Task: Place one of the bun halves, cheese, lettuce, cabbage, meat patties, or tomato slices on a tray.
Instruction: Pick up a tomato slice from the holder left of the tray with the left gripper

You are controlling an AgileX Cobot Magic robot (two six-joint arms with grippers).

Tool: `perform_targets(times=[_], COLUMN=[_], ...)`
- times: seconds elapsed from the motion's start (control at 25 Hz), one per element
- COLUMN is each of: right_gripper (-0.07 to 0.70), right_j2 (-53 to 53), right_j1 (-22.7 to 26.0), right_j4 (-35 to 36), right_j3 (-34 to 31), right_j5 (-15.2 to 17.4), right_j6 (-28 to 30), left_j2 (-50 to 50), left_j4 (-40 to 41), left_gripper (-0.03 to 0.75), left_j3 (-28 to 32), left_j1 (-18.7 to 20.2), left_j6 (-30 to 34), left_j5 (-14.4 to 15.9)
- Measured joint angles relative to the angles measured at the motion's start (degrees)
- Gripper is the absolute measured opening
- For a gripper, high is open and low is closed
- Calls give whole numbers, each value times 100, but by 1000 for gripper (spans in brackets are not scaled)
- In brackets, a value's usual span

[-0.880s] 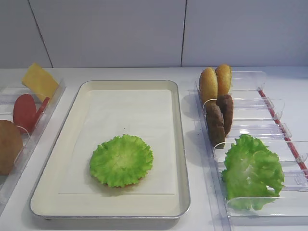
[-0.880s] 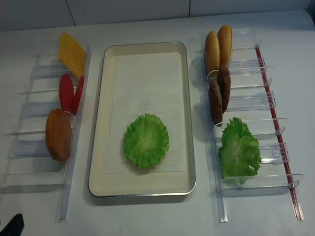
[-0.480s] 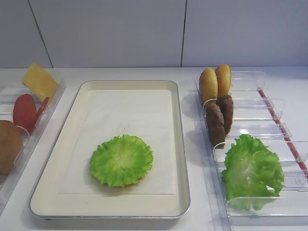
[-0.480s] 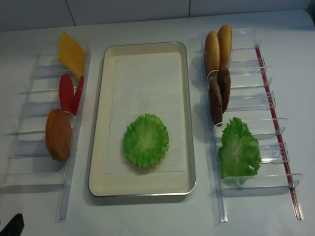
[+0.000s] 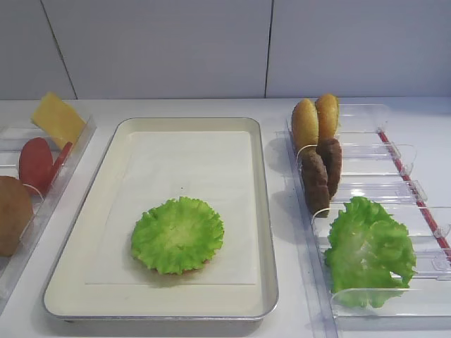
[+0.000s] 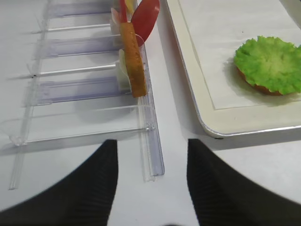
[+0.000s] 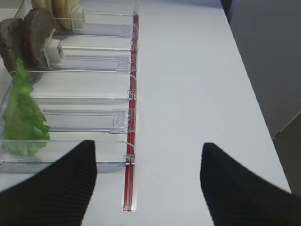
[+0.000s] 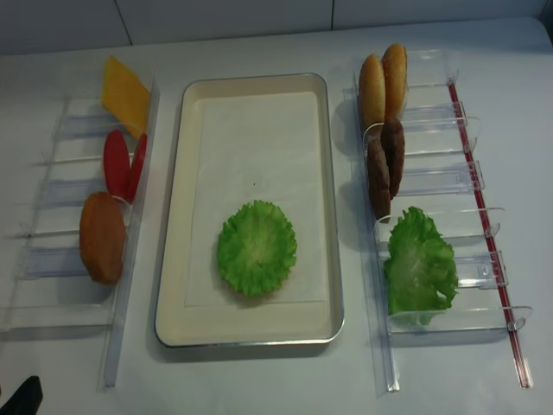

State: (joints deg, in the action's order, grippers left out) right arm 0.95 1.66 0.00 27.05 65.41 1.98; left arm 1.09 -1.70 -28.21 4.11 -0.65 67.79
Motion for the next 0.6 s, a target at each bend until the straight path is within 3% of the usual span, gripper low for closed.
perform_targets(times=[0.2,0.36,0.6], right_gripper=[472,472,472], right_j2=[0,0,0], right_j1=[0,0,0], right_j4=[0,0,0], right_j3=[0,0,0], right_j5=[0,0,-3], right_j6=[-10,-10,-10], left_j2=[-141,-1319,-3269], left_j4=[-377,-875,-956], left_gripper=[341,341,340], left_j3=[-29,-300,-1182], left_j1=[0,0,0], left_j6=[-21,119,490], left_j5=[-26,-324,-776])
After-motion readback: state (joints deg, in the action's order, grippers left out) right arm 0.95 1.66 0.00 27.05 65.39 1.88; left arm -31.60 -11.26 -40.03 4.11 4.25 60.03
